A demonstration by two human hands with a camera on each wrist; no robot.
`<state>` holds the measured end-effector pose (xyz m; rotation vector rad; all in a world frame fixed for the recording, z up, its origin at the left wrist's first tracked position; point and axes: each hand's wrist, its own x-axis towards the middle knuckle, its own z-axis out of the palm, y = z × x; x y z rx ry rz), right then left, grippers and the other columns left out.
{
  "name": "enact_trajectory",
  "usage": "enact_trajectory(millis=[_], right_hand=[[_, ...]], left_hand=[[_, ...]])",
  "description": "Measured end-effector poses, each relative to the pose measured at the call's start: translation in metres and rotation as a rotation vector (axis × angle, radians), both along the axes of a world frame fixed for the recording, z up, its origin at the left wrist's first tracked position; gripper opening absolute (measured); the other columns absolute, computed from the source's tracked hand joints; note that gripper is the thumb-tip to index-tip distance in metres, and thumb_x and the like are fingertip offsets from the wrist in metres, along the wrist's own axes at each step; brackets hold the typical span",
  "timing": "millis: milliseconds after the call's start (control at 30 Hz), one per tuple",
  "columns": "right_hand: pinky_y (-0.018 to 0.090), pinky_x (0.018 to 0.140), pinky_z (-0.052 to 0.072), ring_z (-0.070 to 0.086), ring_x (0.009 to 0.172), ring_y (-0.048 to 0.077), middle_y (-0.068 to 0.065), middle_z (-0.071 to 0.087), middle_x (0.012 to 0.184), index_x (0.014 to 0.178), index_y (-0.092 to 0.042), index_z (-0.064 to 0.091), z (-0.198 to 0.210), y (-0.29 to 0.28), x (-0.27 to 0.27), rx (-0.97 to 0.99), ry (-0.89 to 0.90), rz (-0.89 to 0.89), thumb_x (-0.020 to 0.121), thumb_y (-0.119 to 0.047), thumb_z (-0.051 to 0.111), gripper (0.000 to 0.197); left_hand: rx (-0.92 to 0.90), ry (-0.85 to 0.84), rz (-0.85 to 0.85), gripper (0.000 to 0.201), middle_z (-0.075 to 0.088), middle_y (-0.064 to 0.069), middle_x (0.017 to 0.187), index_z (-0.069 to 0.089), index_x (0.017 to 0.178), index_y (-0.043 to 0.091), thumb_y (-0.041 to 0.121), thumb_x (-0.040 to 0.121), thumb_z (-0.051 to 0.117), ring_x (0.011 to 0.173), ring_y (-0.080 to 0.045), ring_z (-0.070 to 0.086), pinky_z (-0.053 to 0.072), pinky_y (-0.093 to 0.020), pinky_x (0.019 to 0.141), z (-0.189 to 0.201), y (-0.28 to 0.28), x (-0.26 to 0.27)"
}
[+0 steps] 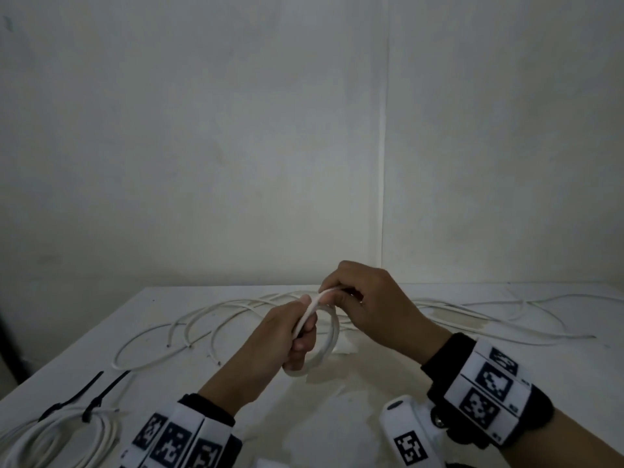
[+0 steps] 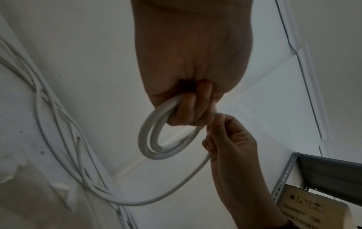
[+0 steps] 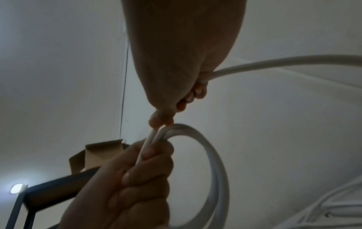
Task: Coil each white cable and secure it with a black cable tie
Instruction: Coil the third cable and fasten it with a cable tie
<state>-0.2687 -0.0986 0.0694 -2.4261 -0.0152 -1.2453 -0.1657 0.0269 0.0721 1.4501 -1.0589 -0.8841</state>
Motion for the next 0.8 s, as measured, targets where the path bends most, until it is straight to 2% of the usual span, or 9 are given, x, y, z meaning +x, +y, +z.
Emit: enact_trajectory(millis=[233, 267, 333, 433, 500, 567, 633, 700, 800], right_hand=[[0.010, 0.063, 0.042, 0.055, 0.069, 0.006, -0.013, 0.057, 0.071, 0.076, -0.009, 0.066, 0.007, 0.002, -0.004, 0.180, 0.027, 0.002, 0.081, -0.019, 0.059, 0.013], [0.010, 0.064, 0.042, 0.056, 0.070, 0.005, -0.013, 0.058, 0.071, 0.076, -0.013, 0.064, 0.009, 0.002, -0.006, 0.224, 0.041, 0.009, 0.082, -0.018, 0.060, 0.008], [0.009, 0.065, 0.041, 0.055, 0.069, -0.001, -0.014, 0.058, 0.072, 0.073, -0.022, 0.060, 0.012, 0.002, -0.009, 0.301, 0.100, 0.011, 0.085, -0.014, 0.062, 0.015], [0.008, 0.066, 0.040, 0.054, 0.067, -0.005, -0.010, 0.061, 0.076, 0.077, -0.024, 0.061, 0.014, 0.006, -0.014, 0.444, 0.208, 0.051, 0.093, -0.018, 0.051, 0.020], [0.008, 0.057, 0.039, 0.052, 0.055, -0.003, -0.005, 0.064, 0.078, 0.080, -0.019, 0.061, 0.013, 0.011, -0.018, 0.561, 0.246, 0.123, 0.096, -0.020, 0.043, 0.024], [0.012, 0.047, 0.032, 0.039, 0.043, 0.002, -0.006, 0.065, 0.074, 0.081, -0.016, 0.060, 0.011, 0.015, -0.019, 0.654, 0.264, 0.180, 0.098, -0.023, 0.040, 0.027], [0.013, 0.047, 0.031, 0.034, 0.044, 0.001, -0.008, 0.057, 0.066, 0.084, -0.014, 0.060, 0.009, 0.017, -0.017, 0.645, 0.278, 0.165, 0.097, -0.023, 0.041, 0.025], [0.011, 0.051, 0.034, 0.039, 0.048, -0.002, -0.008, 0.048, 0.063, 0.087, -0.011, 0.059, 0.009, 0.016, -0.013, 0.559, 0.293, 0.101, 0.095, -0.020, 0.045, 0.019], [0.009, 0.055, 0.036, 0.044, 0.051, -0.006, -0.009, 0.048, 0.063, 0.075, -0.020, 0.056, 0.013, 0.012, -0.013, 0.516, 0.320, 0.070, 0.094, -0.016, 0.048, 0.022]], left_hand=[[-0.003, -0.022, -0.039, 0.043, 0.028, 0.007, 0.043, 0.035, 0.062, 0.014, 0.036, 0.098, 0.026, 0.037, -0.006, 0.019, 0.020, -0.018, 0.039, 0.005, 0.001, -0.004], [-0.016, -0.017, -0.035, 0.043, 0.028, 0.007, 0.043, 0.035, 0.062, 0.014, 0.037, 0.097, 0.026, 0.037, -0.006, 0.019, 0.020, -0.017, 0.039, 0.006, 0.000, -0.005], [-0.046, 0.006, -0.001, 0.044, 0.027, 0.007, 0.043, 0.035, 0.060, 0.014, 0.036, 0.097, 0.027, 0.037, -0.006, 0.018, 0.019, -0.017, 0.039, 0.006, -0.001, -0.006], [-0.122, 0.115, 0.071, 0.044, 0.026, 0.006, 0.042, 0.034, 0.058, 0.013, 0.033, 0.097, 0.030, 0.034, -0.006, 0.017, 0.017, -0.017, 0.036, 0.004, -0.004, -0.005], [-0.160, 0.205, 0.105, 0.044, 0.024, 0.006, 0.041, 0.033, 0.058, 0.013, 0.032, 0.097, 0.031, 0.033, -0.005, 0.016, 0.016, -0.016, 0.034, 0.004, -0.005, -0.002], [-0.181, 0.248, 0.109, 0.044, 0.023, 0.006, 0.041, 0.033, 0.058, 0.013, 0.033, 0.097, 0.031, 0.032, -0.004, 0.016, 0.017, -0.015, 0.033, 0.003, -0.005, 0.000], [-0.191, 0.259, 0.098, 0.043, 0.023, 0.006, 0.042, 0.035, 0.060, 0.012, 0.034, 0.097, 0.031, 0.032, -0.004, 0.018, 0.020, -0.015, 0.033, 0.002, -0.006, 0.000], [-0.185, 0.239, 0.065, 0.042, 0.025, 0.006, 0.043, 0.039, 0.063, 0.010, 0.035, 0.097, 0.031, 0.033, -0.005, 0.020, 0.026, -0.016, 0.035, 0.001, -0.005, 0.001], [-0.135, 0.161, -0.026, 0.040, 0.033, 0.005, 0.045, 0.045, 0.067, 0.008, 0.037, 0.092, 0.032, 0.037, -0.008, 0.031, 0.042, -0.021, 0.045, 0.003, 0.000, 0.005]])
